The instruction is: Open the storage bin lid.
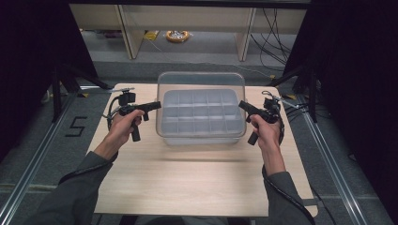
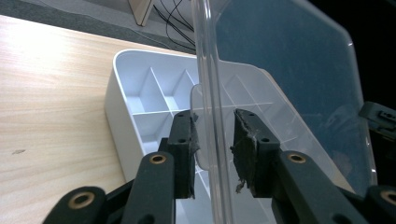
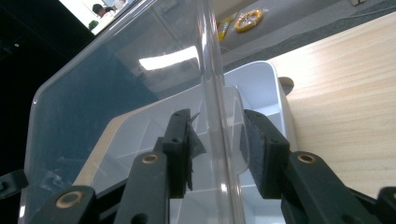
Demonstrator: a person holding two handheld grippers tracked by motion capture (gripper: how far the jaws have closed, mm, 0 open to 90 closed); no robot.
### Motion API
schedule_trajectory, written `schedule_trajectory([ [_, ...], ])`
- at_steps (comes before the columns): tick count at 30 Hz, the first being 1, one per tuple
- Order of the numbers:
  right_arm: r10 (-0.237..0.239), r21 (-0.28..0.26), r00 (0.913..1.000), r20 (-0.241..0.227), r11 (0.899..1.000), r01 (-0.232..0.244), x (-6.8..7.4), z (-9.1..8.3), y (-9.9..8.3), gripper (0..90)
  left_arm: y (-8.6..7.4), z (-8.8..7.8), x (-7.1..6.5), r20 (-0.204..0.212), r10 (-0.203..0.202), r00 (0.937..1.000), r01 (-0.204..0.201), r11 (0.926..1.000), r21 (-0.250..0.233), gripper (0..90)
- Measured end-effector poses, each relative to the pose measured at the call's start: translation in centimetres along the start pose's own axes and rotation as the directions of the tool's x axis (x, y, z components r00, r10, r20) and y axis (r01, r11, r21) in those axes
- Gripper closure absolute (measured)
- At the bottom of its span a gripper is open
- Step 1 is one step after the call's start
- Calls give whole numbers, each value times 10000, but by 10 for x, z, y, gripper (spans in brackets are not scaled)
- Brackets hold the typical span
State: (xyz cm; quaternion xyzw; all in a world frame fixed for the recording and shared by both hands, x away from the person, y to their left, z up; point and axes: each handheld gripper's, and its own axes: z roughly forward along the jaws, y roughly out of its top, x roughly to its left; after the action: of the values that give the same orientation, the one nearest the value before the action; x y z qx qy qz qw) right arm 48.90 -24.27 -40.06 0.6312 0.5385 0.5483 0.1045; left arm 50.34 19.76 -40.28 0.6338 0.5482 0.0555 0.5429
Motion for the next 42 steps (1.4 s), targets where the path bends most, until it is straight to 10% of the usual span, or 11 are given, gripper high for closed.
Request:
schedule_trajectory([
  [30, -1414, -175, 9897, -232, 9899, 1410, 2, -62, -40, 653, -58, -35, -14, 747, 491, 9960, -519, 9980, 365, 675],
  [42, -1111, -51, 9925, -502, 9938, 1110, -3, -72, -67, 656, -86, -41, -8, 775, 298, 9965, -351, 9971, 672, 674],
])
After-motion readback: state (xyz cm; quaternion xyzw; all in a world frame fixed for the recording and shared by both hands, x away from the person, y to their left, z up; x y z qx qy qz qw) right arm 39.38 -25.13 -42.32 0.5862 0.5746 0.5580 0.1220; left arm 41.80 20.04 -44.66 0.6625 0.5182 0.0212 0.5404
